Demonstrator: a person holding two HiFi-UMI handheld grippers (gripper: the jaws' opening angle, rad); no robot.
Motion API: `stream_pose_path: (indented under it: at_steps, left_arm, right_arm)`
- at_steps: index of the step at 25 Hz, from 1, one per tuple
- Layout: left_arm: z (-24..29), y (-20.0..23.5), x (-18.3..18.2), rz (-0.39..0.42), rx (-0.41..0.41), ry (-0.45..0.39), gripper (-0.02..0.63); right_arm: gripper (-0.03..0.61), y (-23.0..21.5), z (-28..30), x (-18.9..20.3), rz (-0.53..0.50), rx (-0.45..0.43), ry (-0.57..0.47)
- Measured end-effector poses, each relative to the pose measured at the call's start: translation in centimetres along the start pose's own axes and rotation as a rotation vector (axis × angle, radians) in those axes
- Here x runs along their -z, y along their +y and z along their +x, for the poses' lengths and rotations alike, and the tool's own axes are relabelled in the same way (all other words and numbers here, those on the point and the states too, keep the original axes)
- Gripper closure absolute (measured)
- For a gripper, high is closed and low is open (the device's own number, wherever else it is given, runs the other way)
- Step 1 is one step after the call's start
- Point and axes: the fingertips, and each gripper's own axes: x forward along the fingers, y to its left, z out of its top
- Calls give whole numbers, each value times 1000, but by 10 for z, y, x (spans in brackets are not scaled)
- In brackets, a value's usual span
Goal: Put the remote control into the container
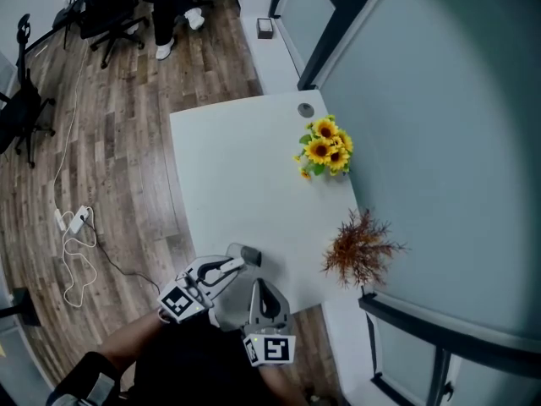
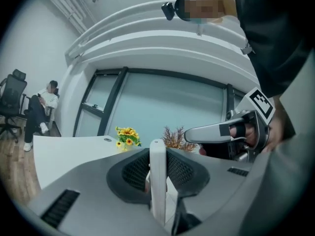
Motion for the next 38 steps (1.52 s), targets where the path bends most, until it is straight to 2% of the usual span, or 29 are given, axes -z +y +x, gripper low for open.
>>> stream_pose_path:
  at_steps: [8,13,24,38]
  left_arm:
    - [10,-1,1,51,185,59,518]
    - [11,-5,11,64,251,100,518]
    - [11,-2,32,60,280,131,518]
    - [8,-6,55,47,282,146,518]
  right_arm:
    - [574,-8,6,-1,26,31,3]
    - [572,-12,4,5,13,30,23]
    - [574,-15,8,9,21,57,45]
    - [574,-11,10,15,10,45,74]
